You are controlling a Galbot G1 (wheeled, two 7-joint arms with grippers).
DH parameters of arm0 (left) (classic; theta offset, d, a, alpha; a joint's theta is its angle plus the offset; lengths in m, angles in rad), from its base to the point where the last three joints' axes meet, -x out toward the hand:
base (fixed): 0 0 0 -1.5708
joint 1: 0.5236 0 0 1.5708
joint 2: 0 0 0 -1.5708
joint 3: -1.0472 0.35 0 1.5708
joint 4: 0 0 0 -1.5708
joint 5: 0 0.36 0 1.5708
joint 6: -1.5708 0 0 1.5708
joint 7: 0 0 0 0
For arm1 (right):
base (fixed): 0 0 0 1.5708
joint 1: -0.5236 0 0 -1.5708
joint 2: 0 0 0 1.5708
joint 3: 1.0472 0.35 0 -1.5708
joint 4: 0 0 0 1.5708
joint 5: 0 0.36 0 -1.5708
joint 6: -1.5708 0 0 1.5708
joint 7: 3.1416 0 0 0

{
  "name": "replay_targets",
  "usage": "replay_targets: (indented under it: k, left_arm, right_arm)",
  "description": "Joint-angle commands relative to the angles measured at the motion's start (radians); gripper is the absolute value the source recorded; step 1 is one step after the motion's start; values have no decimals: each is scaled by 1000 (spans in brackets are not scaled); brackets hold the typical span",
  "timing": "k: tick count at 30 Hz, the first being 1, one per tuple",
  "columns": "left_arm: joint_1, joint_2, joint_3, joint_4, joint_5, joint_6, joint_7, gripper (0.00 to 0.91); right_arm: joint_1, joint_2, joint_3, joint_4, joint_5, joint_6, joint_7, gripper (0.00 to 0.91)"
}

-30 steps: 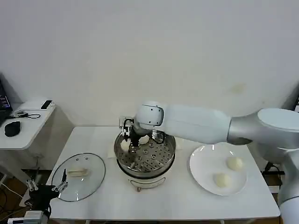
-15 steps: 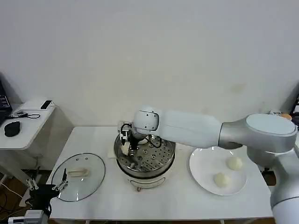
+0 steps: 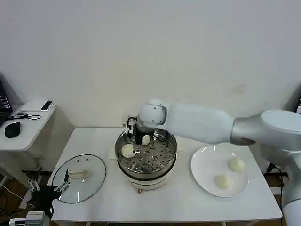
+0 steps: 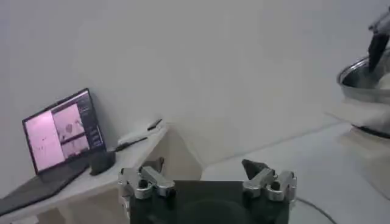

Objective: Take steamed baozi put them in steamer then cover it.

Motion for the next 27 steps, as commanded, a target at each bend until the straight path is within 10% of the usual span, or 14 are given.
replay_targets:
  k: [1, 15, 27]
  left_arm:
    - [0, 1, 7, -10, 0, 1, 1, 907]
    - [-9, -3, 71, -16, 19, 2, 1, 907]
    - [-8, -1, 103, 1, 37, 1, 1, 907]
  right_arm:
    - [104, -207, 1, 88, -117, 98, -135, 907]
    - [17, -778, -36, 365, -387, 286, -232, 907]
    - [-527, -951, 330, 354, -580, 371, -231, 907]
